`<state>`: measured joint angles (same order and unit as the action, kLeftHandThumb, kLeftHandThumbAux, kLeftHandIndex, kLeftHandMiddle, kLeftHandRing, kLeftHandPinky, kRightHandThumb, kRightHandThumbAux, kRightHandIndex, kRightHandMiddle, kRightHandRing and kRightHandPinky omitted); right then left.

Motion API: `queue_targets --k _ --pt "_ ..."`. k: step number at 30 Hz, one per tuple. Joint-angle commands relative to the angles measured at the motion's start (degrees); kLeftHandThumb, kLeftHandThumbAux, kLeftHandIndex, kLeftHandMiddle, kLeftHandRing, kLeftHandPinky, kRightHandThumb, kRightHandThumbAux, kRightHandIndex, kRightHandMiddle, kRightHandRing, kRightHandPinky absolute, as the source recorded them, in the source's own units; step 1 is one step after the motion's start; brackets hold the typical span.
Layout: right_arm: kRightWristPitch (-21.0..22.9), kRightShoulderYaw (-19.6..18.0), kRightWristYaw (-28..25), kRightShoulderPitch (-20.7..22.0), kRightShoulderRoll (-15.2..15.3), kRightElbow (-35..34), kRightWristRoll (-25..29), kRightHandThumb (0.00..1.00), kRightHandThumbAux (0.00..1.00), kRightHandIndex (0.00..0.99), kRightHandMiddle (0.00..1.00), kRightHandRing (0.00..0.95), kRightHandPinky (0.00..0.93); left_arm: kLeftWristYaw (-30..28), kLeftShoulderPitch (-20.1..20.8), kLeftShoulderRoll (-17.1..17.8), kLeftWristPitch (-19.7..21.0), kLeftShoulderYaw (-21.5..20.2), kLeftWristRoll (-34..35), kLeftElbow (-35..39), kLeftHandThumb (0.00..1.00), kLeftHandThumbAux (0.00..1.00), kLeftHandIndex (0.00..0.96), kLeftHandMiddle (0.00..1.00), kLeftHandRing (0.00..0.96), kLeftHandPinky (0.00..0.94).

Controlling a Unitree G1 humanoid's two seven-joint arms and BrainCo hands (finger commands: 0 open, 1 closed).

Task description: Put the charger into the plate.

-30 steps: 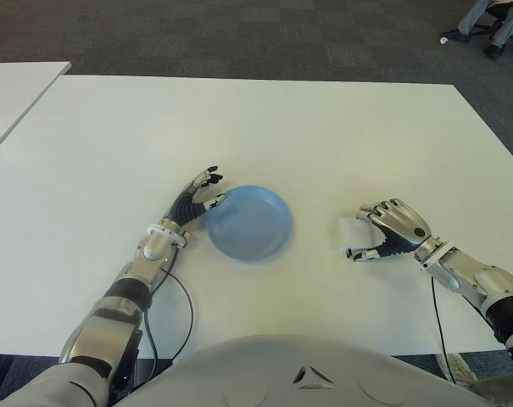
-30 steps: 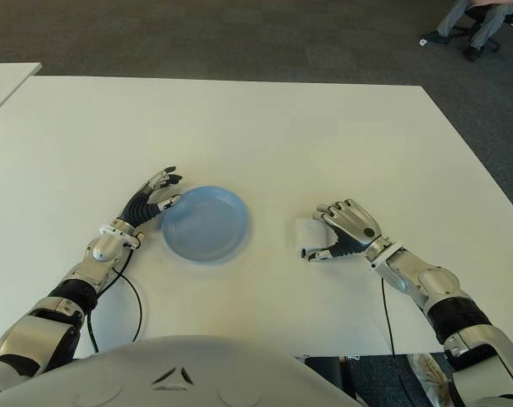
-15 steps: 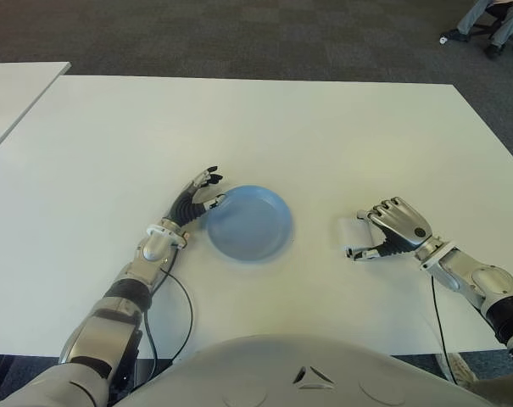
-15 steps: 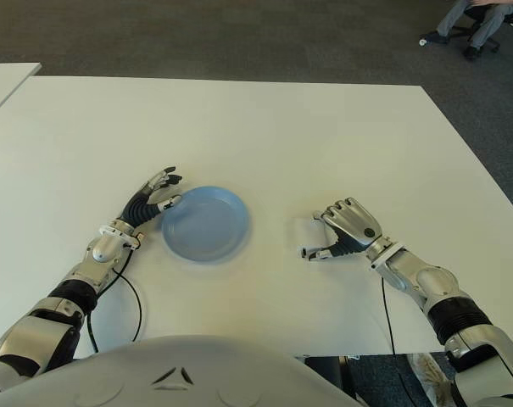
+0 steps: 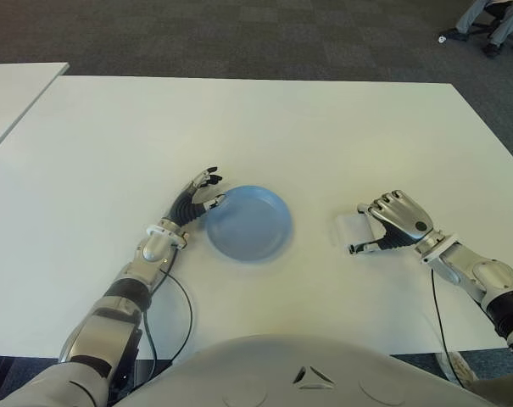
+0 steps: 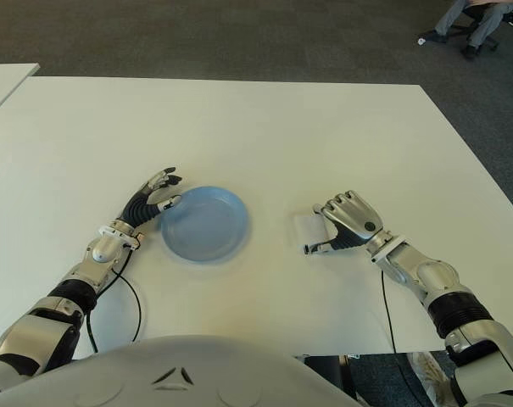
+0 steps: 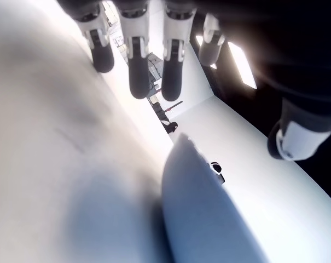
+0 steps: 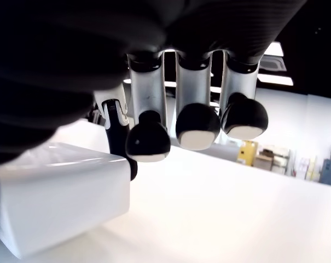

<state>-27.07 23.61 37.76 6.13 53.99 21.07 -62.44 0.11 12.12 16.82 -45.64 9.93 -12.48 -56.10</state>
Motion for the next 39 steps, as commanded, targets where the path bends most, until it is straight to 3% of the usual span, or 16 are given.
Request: queue_targets --k 1,11,19,28,39 --pt "2.0 -3.6 -2.0 0.6 0.0 -7.7 1.4 0.737 0.709 0.441 0.894 0.894 0.878 -0.2 -3.3 -1.8 3.3 1.8 -2.4 -4.3 0.0 0.48 0.104 0.236 0.228 0.194" --pt "3.4 -8.4 -8.7 -0.1 -1.8 -17.5 4.1 0.741 0.708 0.441 0.89 0.892 0.878 1.1 -2.6 -2.4 4.4 1.1 -2.0 -5.4 0.0 0.489 0.111 0.247 0.24 0.192" --pt "3.4 -9.4 -13.6 2.4 -4.6 -20.3 5.2 0.74 0.708 0.441 0.885 0.888 0.878 2.1 -2.3 -3.2 7.8 -0.2 -0.5 -5.7 0.0 0.511 0.124 0.245 0.23 0.163" --pt "3.6 -8.5 -21.9 6.7 -9.9 -24.2 7.1 0.739 0.708 0.441 0.876 0.882 0.88 3.7 -1.2 -4.4 6.9 -2.9 1.1 -7.4 0.0 0.496 0.112 0.214 0.204 0.169" --pt "2.4 -7.6 -26.5 9.0 -14.0 -23.1 8.7 0.743 0.708 0.441 0.871 0.878 0.88 0.7 0.8 -7.4 14.7 -8.7 7.8 -7.9 0.0 0.486 0.064 0.144 0.139 0.104"
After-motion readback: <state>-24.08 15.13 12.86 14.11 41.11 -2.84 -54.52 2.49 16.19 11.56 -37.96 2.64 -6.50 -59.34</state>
